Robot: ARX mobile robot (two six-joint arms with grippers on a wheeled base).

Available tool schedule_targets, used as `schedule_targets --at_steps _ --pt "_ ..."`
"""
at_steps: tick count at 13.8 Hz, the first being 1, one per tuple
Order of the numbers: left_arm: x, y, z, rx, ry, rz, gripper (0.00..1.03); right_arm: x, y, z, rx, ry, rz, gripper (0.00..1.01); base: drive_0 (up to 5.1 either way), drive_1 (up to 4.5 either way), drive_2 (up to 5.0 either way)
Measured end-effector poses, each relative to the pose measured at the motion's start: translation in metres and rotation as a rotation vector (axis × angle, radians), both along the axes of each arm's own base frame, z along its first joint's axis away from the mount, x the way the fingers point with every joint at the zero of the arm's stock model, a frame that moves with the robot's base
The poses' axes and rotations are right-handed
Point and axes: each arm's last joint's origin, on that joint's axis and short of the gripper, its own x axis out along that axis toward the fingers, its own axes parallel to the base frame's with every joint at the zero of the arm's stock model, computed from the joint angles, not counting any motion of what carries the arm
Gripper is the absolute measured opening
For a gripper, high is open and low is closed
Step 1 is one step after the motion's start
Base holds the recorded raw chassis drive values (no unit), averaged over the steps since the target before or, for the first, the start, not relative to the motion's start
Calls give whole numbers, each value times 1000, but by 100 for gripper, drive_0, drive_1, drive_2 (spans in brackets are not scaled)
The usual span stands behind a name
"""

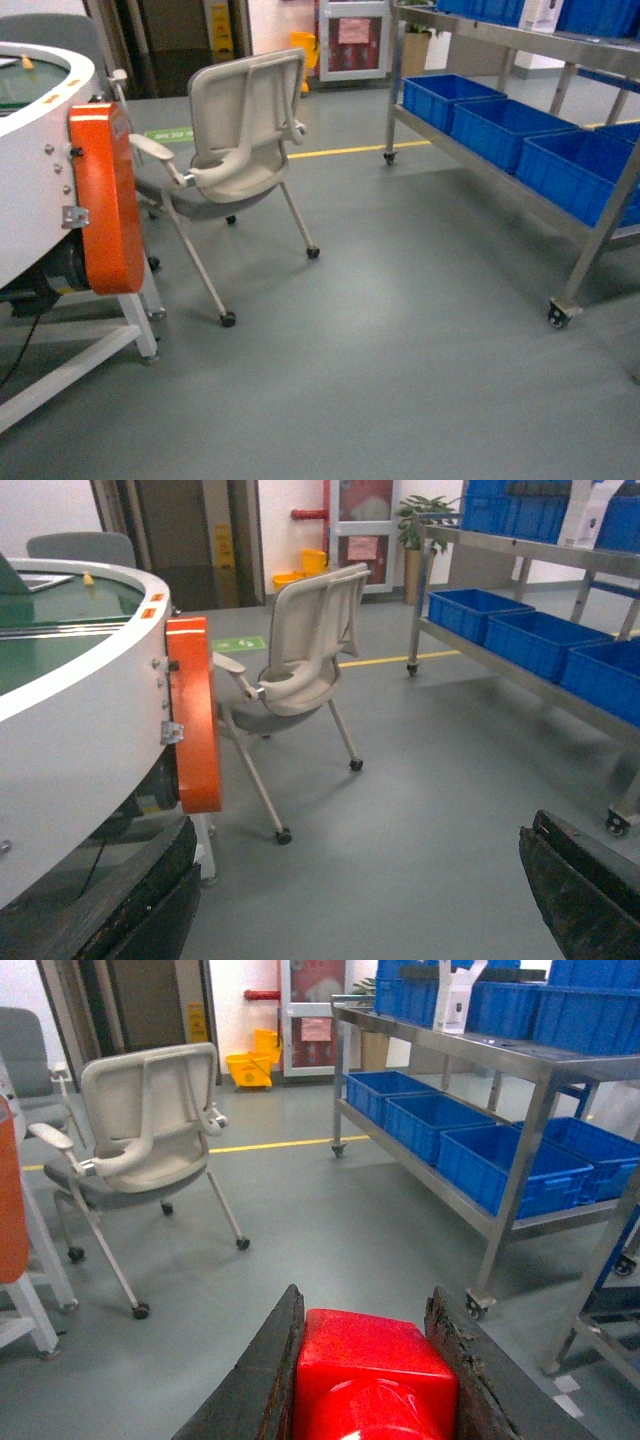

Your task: Pick red block from blue box to shelf

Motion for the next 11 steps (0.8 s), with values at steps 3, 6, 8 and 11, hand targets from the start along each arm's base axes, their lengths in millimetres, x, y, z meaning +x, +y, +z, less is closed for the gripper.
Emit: schedule_targets --at_steps 3,6,8,11 --pt "0 0 0 0 0 0 98 0 0 0 0 0 0 29 -49 232 -330" --pt "0 0 0 0 0 0 98 0 0 0 0 0 0 29 -146 -146 -146" --pt "0 0 0 0 -1 0 98 0 0 0 0 0 0 29 -146 -146 -146" --pt "0 0 0 0 0 0 98 0 0 0 0 0 0 29 -146 -146 -146"
